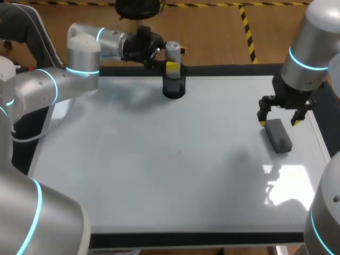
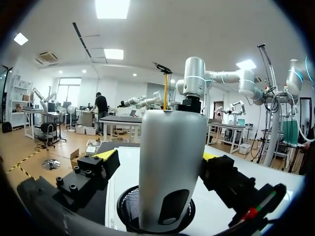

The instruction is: Pick up the inspection probe, press it on each red-marked spot on the whiteboard one by one, put down the probe, pick up the eraser, and wipe off all the red marks.

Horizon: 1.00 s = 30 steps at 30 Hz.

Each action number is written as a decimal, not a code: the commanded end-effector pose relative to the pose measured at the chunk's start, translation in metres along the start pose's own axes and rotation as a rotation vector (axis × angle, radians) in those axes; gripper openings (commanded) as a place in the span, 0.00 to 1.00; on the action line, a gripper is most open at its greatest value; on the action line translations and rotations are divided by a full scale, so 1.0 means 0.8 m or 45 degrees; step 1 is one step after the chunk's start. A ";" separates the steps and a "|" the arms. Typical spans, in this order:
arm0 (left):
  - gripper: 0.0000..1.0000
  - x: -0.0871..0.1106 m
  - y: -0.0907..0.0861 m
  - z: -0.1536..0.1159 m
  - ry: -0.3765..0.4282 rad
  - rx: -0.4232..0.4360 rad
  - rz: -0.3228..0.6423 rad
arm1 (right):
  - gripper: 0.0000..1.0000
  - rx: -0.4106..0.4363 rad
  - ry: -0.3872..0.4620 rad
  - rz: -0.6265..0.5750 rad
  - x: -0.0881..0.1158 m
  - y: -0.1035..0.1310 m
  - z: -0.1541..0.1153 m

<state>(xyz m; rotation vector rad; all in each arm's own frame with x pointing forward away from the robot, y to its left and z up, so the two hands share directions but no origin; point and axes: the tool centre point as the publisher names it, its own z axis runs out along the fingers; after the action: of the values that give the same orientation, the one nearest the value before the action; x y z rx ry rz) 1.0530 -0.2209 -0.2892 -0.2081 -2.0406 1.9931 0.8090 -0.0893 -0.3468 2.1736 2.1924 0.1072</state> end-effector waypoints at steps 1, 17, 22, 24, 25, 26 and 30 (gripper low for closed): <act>1.00 0.006 -0.012 0.002 -0.004 -0.014 -0.002 | 1.00 -0.001 0.002 -0.001 -0.001 -0.001 -0.001; 1.00 0.017 -0.035 -0.013 -0.026 -0.036 0.000 | 1.00 -0.001 0.002 -0.001 -0.001 -0.001 -0.001; 1.00 0.022 -0.039 -0.019 -0.044 -0.044 0.002 | 1.00 -0.001 0.002 -0.001 -0.001 -0.001 -0.001; 1.00 0.025 -0.040 -0.022 -0.049 -0.044 0.002 | 1.00 -0.001 0.002 -0.001 -0.001 -0.001 -0.001; 1.00 0.027 -0.041 -0.024 -0.053 -0.044 0.002 | 1.00 -0.001 0.002 -0.001 -0.001 -0.001 -0.001; 1.00 0.028 -0.041 -0.026 -0.055 -0.044 0.003 | 1.00 -0.001 0.002 -0.001 -0.001 -0.001 -0.001; 1.00 0.031 -0.042 -0.035 -0.079 -0.040 0.009 | 1.00 -0.001 0.002 -0.001 -0.001 -0.001 -0.001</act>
<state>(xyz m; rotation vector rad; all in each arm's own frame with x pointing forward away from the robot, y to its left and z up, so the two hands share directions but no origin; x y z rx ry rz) 1.0502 -0.1930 -0.2580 -0.1996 -2.0782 1.9792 0.8090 -0.0893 -0.3468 2.1736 2.1924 0.1073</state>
